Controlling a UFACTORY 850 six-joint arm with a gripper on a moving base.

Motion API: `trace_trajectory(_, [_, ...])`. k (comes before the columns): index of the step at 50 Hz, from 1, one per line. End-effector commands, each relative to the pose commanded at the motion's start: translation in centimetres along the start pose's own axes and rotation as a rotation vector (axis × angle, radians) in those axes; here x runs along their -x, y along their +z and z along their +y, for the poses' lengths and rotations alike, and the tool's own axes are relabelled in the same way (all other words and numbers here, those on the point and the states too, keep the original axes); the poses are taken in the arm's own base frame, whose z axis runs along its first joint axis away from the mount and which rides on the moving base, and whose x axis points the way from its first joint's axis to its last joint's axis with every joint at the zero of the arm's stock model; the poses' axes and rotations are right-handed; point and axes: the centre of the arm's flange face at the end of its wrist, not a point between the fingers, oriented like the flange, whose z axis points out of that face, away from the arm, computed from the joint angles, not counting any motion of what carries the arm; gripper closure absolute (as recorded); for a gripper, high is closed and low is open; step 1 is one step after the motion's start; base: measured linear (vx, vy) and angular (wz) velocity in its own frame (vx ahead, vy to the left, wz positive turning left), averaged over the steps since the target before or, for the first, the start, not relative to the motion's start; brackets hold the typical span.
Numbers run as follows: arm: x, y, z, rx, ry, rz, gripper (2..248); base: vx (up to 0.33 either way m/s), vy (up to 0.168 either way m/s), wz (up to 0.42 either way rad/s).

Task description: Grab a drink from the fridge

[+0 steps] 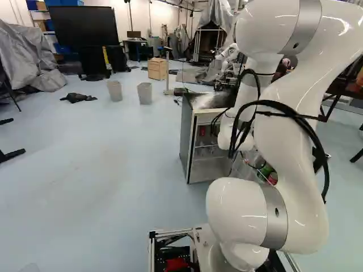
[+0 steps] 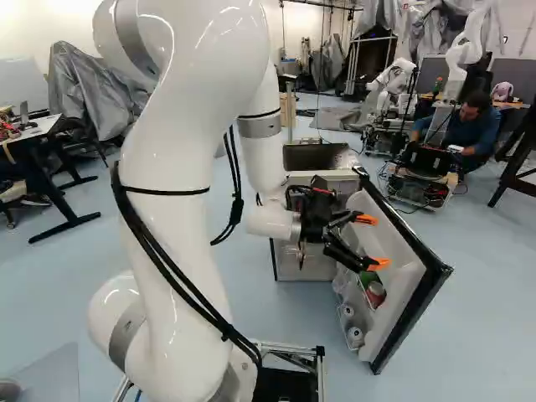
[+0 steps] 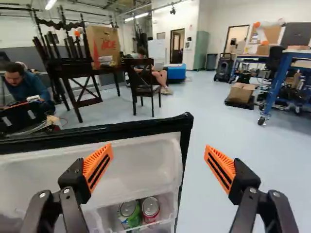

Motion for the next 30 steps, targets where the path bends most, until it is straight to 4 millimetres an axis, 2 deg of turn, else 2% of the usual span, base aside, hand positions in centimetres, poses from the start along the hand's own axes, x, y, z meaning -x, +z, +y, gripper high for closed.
trace_trajectory(9, [0.0, -1.0, 0.2, -0.107, -0.029, -0.006, 3, 0.0, 0.0, 0.0])
trace_trajectory(30, [0.3, -1.6, -1.5, -0.327, -0.068, -0.011, 3, 0.0, 0.0, 0.0])
